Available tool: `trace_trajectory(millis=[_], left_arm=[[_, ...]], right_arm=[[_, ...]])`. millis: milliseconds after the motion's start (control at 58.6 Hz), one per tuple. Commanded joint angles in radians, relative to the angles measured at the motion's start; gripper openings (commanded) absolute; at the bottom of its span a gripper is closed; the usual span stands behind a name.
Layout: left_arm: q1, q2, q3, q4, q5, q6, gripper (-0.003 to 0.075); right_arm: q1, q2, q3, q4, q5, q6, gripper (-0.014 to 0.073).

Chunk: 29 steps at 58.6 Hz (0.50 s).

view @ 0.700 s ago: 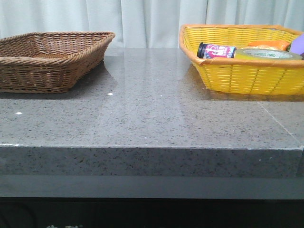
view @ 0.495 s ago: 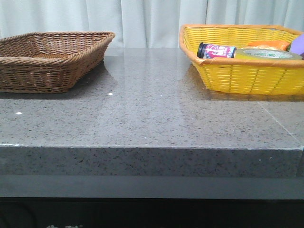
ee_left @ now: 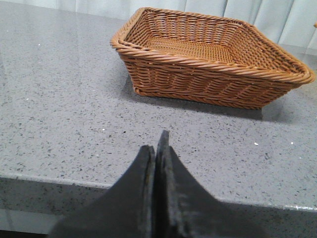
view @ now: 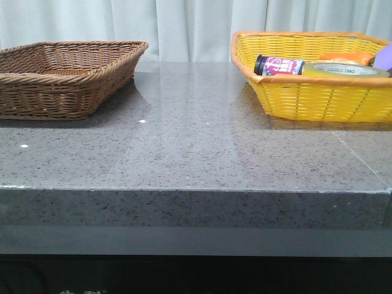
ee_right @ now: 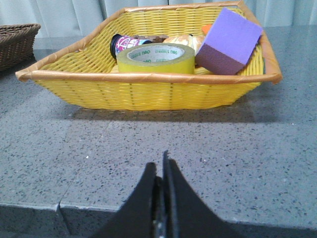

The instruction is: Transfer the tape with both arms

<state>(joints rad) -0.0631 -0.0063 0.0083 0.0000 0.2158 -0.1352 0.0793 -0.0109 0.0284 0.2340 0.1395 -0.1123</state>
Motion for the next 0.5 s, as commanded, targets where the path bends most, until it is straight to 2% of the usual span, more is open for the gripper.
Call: trace_trajectory(millis=[0,478], left_arm=[[-0.001,-0.016,0.038,0.000,-0.089,-0.003,-0.0020],[-0.001,-0.016,0.038,-0.006,-0.089,-0.003,-0.0020]], right_arm=[[-0.007,-0.026,-0.027,-0.004,-0.078,0.000,-0.0120],[-0.007,-0.026,-0.027,-0.004,-0.078,0.000,-0.0120]])
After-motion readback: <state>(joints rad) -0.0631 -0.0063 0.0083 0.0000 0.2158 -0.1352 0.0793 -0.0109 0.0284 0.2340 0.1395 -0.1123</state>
